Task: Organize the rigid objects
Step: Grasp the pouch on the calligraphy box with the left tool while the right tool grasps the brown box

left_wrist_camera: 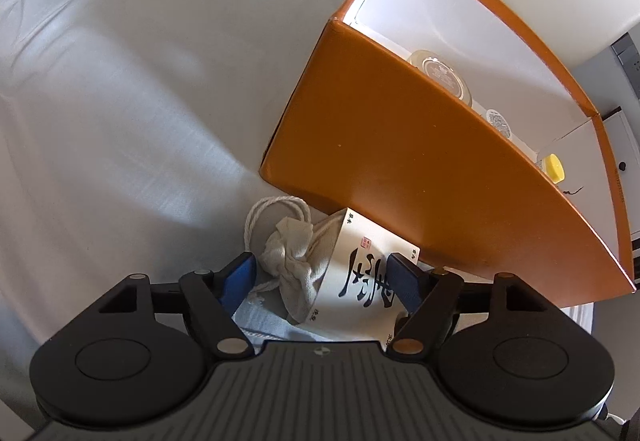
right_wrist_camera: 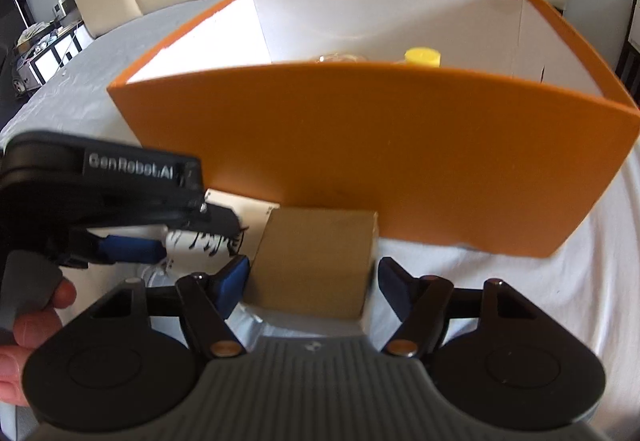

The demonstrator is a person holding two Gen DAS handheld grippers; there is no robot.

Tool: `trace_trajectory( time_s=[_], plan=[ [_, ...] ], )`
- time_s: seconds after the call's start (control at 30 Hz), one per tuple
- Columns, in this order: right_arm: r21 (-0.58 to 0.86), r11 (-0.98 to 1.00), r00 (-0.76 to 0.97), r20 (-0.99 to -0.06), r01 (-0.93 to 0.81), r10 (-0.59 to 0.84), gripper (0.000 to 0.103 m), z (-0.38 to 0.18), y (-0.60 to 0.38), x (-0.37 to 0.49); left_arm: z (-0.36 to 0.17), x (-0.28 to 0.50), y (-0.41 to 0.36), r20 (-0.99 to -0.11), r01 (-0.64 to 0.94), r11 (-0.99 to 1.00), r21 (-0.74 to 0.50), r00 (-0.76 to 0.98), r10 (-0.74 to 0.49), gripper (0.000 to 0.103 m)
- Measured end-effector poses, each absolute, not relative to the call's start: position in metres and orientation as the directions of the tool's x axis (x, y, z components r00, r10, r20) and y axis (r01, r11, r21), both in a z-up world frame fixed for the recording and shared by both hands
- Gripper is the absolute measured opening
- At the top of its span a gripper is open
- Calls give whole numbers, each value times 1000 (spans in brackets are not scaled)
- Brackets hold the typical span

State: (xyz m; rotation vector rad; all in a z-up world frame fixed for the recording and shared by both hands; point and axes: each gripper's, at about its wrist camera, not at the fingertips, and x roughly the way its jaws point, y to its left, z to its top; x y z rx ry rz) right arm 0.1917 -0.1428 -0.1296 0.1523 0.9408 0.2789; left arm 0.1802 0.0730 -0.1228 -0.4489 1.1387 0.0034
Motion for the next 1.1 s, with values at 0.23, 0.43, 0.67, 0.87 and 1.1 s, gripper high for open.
trace_trajectory(
  time_s=[0.23, 0.43, 0.67, 0.87, 1.1],
  plan=[
    [224, 966, 568, -781, -131, 258, 66, -128, -150, 192, -127, 181, 61, -870, -170, 928, -332, 436, -231, 96],
    [251, 963, 573, -777, -94, 259, 66, -131, -167, 191, -133, 185, 58, -866, -142, 932, -332, 438, -242, 96],
    [249, 962, 579, -771, -108, 265, 66, -131, -168, 187, -124, 182, 44, -863, -110, 944, -309, 449, -230, 82],
    [282, 955, 568, -772, -95, 285, 66, -130, -177, 188, -113, 176, 43, -849, -78, 945, -317, 468, -246, 62],
    [310, 948, 558, -776, -67, 293, 65, -130, -183, 187, -94, 157, 37, -790, 25, 933, -358, 524, -317, 54]
  ],
)
